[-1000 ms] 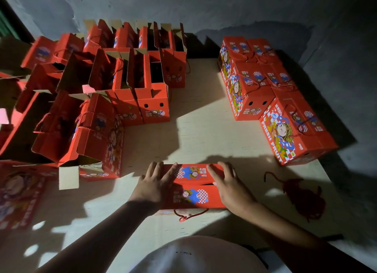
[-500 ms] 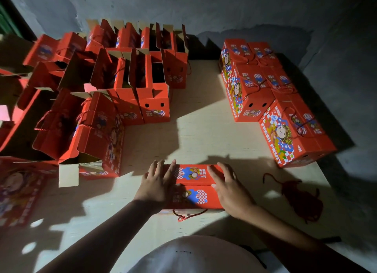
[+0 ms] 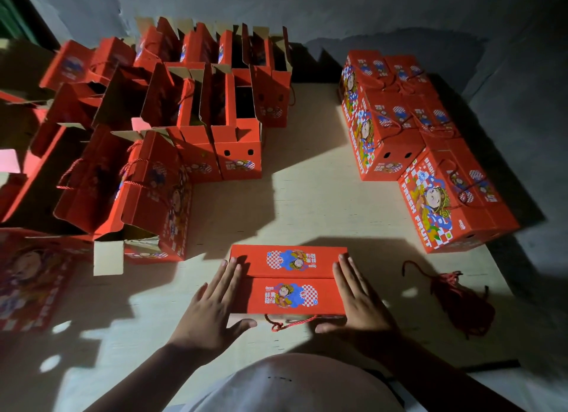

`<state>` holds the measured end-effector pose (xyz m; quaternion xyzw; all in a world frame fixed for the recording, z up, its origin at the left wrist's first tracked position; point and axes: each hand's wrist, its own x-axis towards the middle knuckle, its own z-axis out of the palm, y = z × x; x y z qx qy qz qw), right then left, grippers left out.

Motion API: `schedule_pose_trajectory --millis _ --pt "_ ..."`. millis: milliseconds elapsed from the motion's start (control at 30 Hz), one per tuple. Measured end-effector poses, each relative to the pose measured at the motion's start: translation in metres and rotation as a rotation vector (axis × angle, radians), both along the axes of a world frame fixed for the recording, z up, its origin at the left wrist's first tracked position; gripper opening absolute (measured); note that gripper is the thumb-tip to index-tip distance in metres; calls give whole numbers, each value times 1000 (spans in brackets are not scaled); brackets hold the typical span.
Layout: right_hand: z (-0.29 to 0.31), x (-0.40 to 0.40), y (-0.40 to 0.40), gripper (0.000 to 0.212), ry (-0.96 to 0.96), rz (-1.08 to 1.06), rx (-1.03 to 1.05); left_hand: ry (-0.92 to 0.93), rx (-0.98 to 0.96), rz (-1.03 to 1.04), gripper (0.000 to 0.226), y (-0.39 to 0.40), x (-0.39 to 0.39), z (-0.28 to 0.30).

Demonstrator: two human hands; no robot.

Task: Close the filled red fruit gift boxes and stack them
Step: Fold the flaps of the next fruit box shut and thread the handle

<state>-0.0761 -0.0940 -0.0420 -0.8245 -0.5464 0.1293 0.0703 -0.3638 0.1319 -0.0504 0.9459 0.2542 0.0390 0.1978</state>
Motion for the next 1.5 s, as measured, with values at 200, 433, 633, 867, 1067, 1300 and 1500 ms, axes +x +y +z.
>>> schedule_pose_trajectory --millis 200,433,633,867,1067,1300,1500 --pt "-4 -2 0 120 -108 8 -18 -17 -58 18 103 -2 2 -6" --pt "-12 -14 9 142 39 -198 -18 -171 -375 203 126 -10 1 -9" --pt "-22 -8 6 158 257 -303 -40 -365 -639 193 118 -11 8 -6" --pt "-6 -32 23 143 -146 -203 -18 -381 -628 179 118 -12 10 0" --pt "8 -47 61 111 -153 187 127 -263 -491 312 127 -25 0 -14" --pt "-5 -28 62 127 -314 503 -69 -178 -481 302 114 -28 -11 -22" --pt "-19 -38 43 76 -326 397 154 -177 -511 339 92 -29 -11 -22"
